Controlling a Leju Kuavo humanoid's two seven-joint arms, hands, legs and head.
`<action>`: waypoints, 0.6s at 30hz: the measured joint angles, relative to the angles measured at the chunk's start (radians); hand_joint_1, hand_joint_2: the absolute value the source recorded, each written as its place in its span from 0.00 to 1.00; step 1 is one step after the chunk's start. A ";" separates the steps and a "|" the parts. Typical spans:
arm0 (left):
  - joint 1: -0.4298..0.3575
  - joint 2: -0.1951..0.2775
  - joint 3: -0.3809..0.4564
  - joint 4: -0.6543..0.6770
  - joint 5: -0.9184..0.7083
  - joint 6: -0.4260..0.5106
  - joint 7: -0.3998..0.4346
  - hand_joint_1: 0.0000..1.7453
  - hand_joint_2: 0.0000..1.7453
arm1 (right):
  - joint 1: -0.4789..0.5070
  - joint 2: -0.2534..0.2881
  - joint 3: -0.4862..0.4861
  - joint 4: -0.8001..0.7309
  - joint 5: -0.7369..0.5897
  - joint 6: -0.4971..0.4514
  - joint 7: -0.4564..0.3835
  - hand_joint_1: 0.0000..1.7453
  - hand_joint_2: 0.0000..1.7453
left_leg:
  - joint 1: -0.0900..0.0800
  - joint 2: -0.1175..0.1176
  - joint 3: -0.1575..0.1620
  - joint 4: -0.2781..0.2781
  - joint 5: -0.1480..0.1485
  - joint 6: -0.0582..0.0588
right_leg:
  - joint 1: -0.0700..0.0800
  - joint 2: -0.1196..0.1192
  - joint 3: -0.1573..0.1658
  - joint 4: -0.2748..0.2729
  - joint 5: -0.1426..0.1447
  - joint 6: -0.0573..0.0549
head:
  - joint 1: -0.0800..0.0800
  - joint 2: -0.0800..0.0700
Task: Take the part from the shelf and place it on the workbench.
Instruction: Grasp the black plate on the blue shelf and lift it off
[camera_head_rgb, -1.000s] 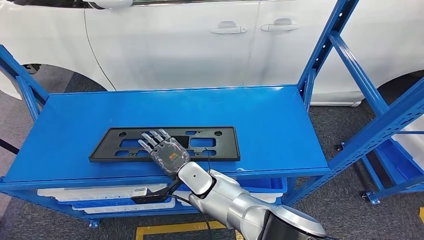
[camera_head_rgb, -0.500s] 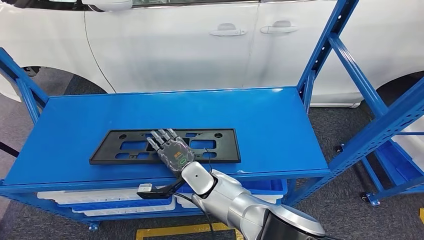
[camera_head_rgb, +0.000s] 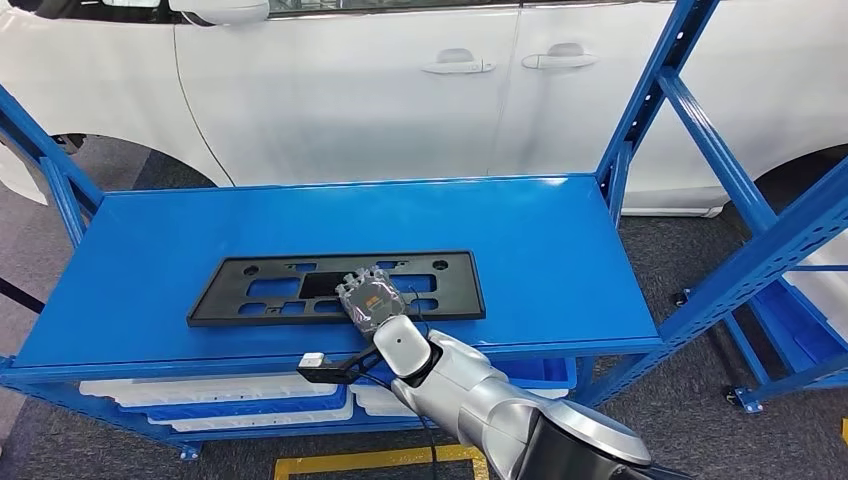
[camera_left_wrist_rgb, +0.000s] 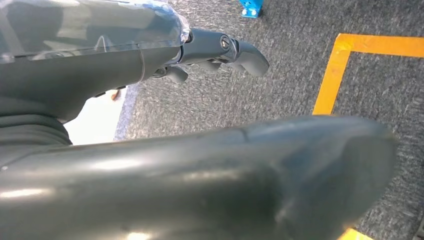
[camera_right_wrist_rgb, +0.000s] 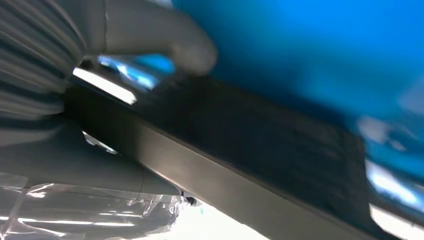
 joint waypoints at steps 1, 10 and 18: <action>0.000 0.001 0.000 0.000 0.000 0.000 0.000 0.00 0.00 | -0.001 0.000 -0.003 0.005 0.000 0.001 -0.001 1.00 1.00 | 0.002 0.000 -0.001 0.001 0.000 -0.006 | -0.002 0.000 0.001 -0.004 0.004 -0.005 | 0.000 0.000; 0.001 0.010 -0.001 0.001 0.000 -0.019 -0.021 0.00 0.00 | -0.010 0.002 -0.012 0.031 0.000 0.004 -0.013 1.00 1.00 | 0.010 0.002 -0.087 0.201 -0.077 -0.033 | -0.009 -0.003 0.007 -0.014 0.011 -0.017 | 0.000 0.000; -0.004 0.009 -0.009 0.001 0.000 -0.046 -0.104 0.00 1.00 | -0.016 0.003 -0.030 0.036 0.001 -0.016 -0.029 1.00 1.00 | 0.008 0.004 0.011 -0.003 -0.005 0.008 | -0.004 0.003 0.002 0.002 -0.001 0.017 | 0.000 0.000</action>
